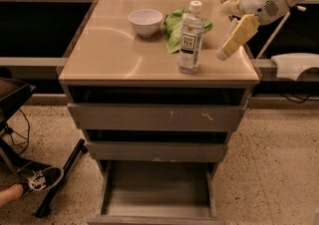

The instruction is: Place blue plastic bottle into bottom drawer

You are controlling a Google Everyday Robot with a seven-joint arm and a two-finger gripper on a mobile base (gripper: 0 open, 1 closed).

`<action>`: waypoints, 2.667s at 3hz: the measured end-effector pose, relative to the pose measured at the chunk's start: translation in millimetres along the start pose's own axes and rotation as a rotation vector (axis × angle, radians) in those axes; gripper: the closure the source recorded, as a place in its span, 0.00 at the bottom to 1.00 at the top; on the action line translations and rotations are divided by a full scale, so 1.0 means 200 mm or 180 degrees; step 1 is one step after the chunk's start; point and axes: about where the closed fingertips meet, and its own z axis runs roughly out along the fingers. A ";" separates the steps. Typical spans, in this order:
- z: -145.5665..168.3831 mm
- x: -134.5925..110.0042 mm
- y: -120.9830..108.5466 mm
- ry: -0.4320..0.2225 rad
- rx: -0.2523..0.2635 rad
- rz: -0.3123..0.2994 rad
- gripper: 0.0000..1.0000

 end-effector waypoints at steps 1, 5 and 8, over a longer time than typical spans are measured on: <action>0.03 0.04 -0.07 -0.0200 -0.0083 0.0103 0.00; 0.39 0.02 -0.29 -0.0912 -0.0450 0.0493 0.00; 0.39 0.02 -0.29 -0.0912 -0.0450 0.0493 0.66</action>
Offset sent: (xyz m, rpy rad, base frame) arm 0.0886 0.0158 -0.0377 0.3077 0.1509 0.0199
